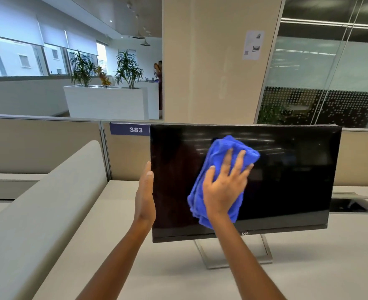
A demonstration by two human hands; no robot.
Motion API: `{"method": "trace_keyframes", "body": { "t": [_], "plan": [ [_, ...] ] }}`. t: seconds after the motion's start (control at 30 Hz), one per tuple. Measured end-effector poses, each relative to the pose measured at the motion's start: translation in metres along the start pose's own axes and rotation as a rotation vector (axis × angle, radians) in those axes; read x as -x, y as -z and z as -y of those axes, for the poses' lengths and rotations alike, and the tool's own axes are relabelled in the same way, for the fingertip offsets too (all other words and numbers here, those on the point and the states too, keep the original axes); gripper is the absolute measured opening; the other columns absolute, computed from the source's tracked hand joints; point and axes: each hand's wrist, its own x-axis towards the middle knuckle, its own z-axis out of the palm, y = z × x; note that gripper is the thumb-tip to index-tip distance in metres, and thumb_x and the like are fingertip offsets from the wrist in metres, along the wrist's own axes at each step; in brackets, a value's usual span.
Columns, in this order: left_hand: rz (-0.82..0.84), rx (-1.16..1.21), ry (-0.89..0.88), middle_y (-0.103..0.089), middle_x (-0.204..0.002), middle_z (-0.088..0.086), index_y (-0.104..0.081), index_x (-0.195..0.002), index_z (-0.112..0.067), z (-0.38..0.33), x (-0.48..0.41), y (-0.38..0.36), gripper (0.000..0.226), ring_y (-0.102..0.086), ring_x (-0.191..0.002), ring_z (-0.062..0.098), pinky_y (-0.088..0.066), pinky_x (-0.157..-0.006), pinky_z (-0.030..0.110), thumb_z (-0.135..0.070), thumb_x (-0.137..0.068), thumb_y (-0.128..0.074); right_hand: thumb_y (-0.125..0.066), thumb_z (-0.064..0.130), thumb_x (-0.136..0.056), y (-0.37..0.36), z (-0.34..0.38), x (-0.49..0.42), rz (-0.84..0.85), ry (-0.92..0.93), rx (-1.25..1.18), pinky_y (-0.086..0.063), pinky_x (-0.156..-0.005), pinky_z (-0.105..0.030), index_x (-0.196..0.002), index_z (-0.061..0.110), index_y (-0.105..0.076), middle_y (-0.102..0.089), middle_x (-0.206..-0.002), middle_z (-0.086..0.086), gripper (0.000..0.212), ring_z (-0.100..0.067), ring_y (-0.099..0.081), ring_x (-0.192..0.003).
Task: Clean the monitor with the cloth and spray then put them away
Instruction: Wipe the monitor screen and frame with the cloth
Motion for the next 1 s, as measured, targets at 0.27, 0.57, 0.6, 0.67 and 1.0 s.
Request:
{"method": "trace_keyframes", "body": {
  "t": [0.27,0.57,0.6,0.67,1.0],
  "plan": [
    [0.025,0.087,-0.012,-0.053,-0.131,-0.003,-0.047,-0.122,-0.032,0.000,0.000,0.008,0.032,-0.046,-0.125,0.011,-0.030,-0.112,0.035,-0.027,-0.099,-0.025,-0.046,0.042,-0.082,-0.031,0.044,0.083,0.121,0.518,0.068,-0.039,-0.103,-0.050,-0.139,0.026,-0.035,-0.040,-0.145,0.000,0.060,-0.038,-0.029,-0.134],
    [0.020,-0.179,0.013,-0.026,-0.149,-0.010,-0.021,-0.143,-0.023,0.028,0.029,0.011,0.048,-0.023,-0.140,0.007,-0.016,-0.118,0.031,-0.034,-0.096,-0.024,-0.046,0.041,-0.084,-0.009,-0.045,0.056,0.072,0.661,0.157,-0.036,-0.102,-0.053,-0.134,0.025,-0.046,-0.047,-0.140,0.000,0.052,-0.038,-0.032,-0.131],
    [0.022,-0.208,0.014,-0.022,-0.151,-0.010,-0.018,-0.144,-0.021,0.031,0.033,0.010,0.052,-0.019,-0.140,0.005,-0.014,-0.117,0.027,-0.037,-0.095,-0.022,-0.045,0.041,-0.085,-0.006,-0.058,0.051,0.056,0.598,0.161,-0.036,-0.100,-0.053,-0.134,0.023,-0.044,-0.048,-0.139,-0.002,0.052,-0.040,-0.033,-0.130],
    [0.037,-0.256,0.008,-0.016,-0.153,-0.011,-0.013,-0.146,-0.021,0.035,0.038,0.008,0.059,-0.014,-0.138,0.000,-0.011,-0.113,0.021,-0.045,-0.093,-0.021,-0.043,0.037,-0.086,0.002,-0.082,0.041,0.037,0.444,0.170,-0.042,-0.096,-0.052,-0.132,0.016,-0.045,-0.052,-0.136,-0.010,0.051,-0.045,-0.037,-0.127],
    [0.021,-0.288,0.032,-0.015,-0.144,-0.023,-0.013,-0.144,-0.026,0.048,0.052,0.012,0.063,-0.015,-0.135,-0.005,-0.011,-0.111,0.017,-0.047,-0.085,-0.020,-0.051,0.010,-0.087,0.002,-0.062,0.052,0.019,-0.300,-0.065,-0.042,-0.094,-0.062,-0.134,-0.005,-0.043,-0.038,-0.141,-0.029,0.051,-0.058,-0.031,-0.128]
  ]
}}
